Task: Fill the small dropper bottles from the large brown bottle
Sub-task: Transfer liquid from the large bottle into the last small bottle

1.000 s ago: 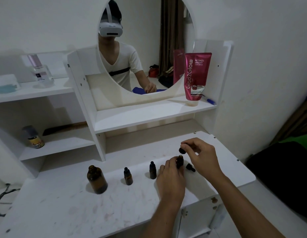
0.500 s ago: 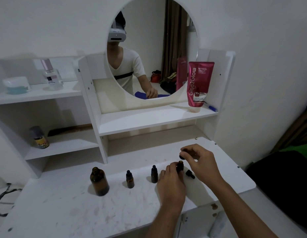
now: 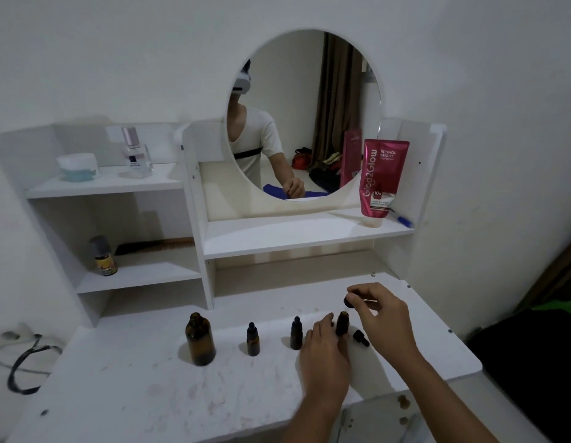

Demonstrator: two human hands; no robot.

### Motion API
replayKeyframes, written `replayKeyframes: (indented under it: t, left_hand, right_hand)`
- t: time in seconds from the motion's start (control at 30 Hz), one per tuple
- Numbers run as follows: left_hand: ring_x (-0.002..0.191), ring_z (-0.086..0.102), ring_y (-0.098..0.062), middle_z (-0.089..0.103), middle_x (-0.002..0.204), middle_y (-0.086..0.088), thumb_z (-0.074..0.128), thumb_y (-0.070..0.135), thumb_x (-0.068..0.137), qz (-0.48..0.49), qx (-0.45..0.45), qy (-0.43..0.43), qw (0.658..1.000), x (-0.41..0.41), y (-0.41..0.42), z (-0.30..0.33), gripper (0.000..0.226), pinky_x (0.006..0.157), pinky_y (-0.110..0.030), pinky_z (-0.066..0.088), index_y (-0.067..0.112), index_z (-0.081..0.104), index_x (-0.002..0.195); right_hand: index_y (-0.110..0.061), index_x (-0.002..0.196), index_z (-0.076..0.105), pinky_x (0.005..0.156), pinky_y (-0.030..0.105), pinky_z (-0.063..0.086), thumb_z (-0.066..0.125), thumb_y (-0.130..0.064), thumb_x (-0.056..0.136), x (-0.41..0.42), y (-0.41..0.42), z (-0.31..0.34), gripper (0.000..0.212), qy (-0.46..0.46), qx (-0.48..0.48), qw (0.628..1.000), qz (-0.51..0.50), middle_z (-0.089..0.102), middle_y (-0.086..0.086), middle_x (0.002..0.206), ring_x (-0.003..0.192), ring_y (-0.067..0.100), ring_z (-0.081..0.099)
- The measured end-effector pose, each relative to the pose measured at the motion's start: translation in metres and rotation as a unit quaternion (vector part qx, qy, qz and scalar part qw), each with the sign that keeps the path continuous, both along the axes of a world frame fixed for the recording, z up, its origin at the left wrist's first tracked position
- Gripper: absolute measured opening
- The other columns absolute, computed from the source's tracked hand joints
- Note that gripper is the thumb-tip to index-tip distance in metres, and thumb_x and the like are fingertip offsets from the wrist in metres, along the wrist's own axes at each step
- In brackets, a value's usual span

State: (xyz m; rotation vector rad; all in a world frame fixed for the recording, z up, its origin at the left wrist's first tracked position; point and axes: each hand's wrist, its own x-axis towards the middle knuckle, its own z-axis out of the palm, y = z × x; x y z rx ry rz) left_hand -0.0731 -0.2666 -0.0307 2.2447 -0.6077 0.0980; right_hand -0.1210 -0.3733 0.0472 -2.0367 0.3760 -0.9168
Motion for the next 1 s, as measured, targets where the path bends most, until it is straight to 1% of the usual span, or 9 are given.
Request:
replayKeyframes:
  t: [0.07, 0.17, 0.2, 0.27, 0.4, 0.6, 0.7, 0.87, 1.0]
  left_hand:
    - [0.131, 0.052, -0.008, 0.05, 0.148, 0.015, 0.036, 0.052, 0.103, -0.002, -0.03, 0.035, 0.999, -0.007, 0.008, 0.005, 0.052, 0.107, -0.029, 0.047, 0.029, 0.042, 0.15]
    - [0.133, 0.049, -0.007, 0.048, 0.148, 0.017, 0.024, 0.079, 0.078, -0.053, -0.045, 0.115, 0.991, -0.016, 0.026, 0.014, 0.086, 0.114, -0.03, 0.042, 0.035, 0.037, 0.151]
    - [0.131, 0.049, -0.005, 0.05, 0.145, 0.018, 0.033, 0.075, 0.084, -0.074, -0.048, 0.137, 0.987, -0.018, 0.034, 0.017, 0.076, 0.114, -0.029, 0.043, 0.037, 0.038, 0.149]
    - [0.119, 0.053, 0.002, 0.056, 0.133, 0.022, 0.061, 0.045, 0.097, -0.108, -0.068, 0.18, 0.975, -0.017, 0.052, 0.019, 0.049, 0.109, -0.024, 0.045, 0.04, 0.045, 0.142]
    - [0.104, 0.062, 0.002, 0.067, 0.114, 0.021, 0.071, 0.023, 0.095, -0.126, -0.115, 0.232, 0.958, -0.01, 0.102, 0.02, 0.036, 0.09, -0.009, 0.05, 0.036, 0.061, 0.127]
    - [0.1, 0.066, 0.002, 0.072, 0.106, 0.015, 0.073, 0.021, 0.093, -0.057, -0.186, 0.207, 0.959, 0.011, 0.189, 0.019, 0.029, 0.085, -0.01, 0.052, 0.033, 0.067, 0.118]
    - [0.093, 0.068, 0.0, 0.073, 0.104, 0.01, 0.075, 0.016, 0.09, 0.005, -0.245, 0.226, 0.943, 0.025, 0.222, 0.017, 0.033, 0.083, -0.016, 0.055, 0.027, 0.066, 0.119]
    - [0.095, 0.062, -0.009, 0.062, 0.111, 0.006, 0.087, 0.02, 0.078, 0.16, -0.263, 0.129, 0.943, 0.048, 0.255, 0.01, 0.049, 0.074, -0.013, 0.052, 0.024, 0.056, 0.116]
    - [0.114, 0.054, -0.013, 0.048, 0.129, 0.011, 0.093, 0.032, 0.069, 0.169, -0.233, 0.107, 0.952, 0.061, 0.254, 0.005, 0.08, 0.094, -0.029, 0.054, 0.025, 0.046, 0.133]
  right_hand:
    - [-0.02, 0.1, 0.075, 0.085, 0.025, 0.059, 0.073, -0.012, 0.093, -0.005, 0.005, 0.004, 0.011, -0.023, -0.011, 1.0, -0.017, 0.074, -0.013, 0.095, 0.092, 0.007, 0.073]
    - [-0.018, 0.102, 0.075, 0.085, 0.025, 0.057, 0.073, -0.012, 0.092, -0.009, 0.018, 0.016, 0.012, -0.056, -0.064, 0.996, -0.022, 0.072, -0.012, 0.098, 0.093, 0.006, 0.07]
    - [-0.017, 0.103, 0.076, 0.086, 0.024, 0.056, 0.074, -0.012, 0.092, -0.009, 0.025, 0.021, 0.013, -0.062, -0.08, 0.995, -0.017, 0.072, -0.011, 0.098, 0.094, 0.006, 0.069]
    - [-0.016, 0.104, 0.076, 0.085, 0.019, 0.053, 0.075, -0.012, 0.091, -0.008, 0.04, 0.03, 0.014, -0.074, -0.111, 0.991, -0.002, 0.072, -0.01, 0.098, 0.094, 0.003, 0.067]
    - [-0.012, 0.103, 0.076, 0.083, 0.013, 0.051, 0.076, -0.011, 0.09, 0.001, 0.075, 0.045, 0.013, -0.111, -0.169, 0.979, 0.039, 0.073, -0.005, 0.095, 0.091, 0.001, 0.066]
    - [-0.009, 0.102, 0.076, 0.083, 0.02, 0.056, 0.074, -0.011, 0.091, 0.02, 0.129, 0.058, 0.012, -0.142, -0.113, 0.976, 0.118, 0.074, -0.005, 0.096, 0.092, 0.008, 0.07]
    - [-0.009, 0.102, 0.075, 0.084, 0.024, 0.059, 0.074, -0.008, 0.091, 0.03, 0.149, 0.06, 0.011, -0.14, -0.083, 0.975, 0.148, 0.074, -0.005, 0.097, 0.091, 0.009, 0.072]
    - [-0.012, 0.103, 0.075, 0.086, 0.033, 0.061, 0.074, -0.008, 0.092, 0.041, 0.172, 0.058, 0.012, -0.122, -0.049, 0.976, 0.176, 0.074, -0.008, 0.098, 0.093, 0.013, 0.073]
    - [-0.014, 0.102, 0.075, 0.086, 0.033, 0.061, 0.073, -0.008, 0.093, 0.048, 0.187, 0.057, 0.011, -0.115, -0.044, 0.974, 0.191, 0.074, -0.009, 0.097, 0.094, 0.015, 0.073]
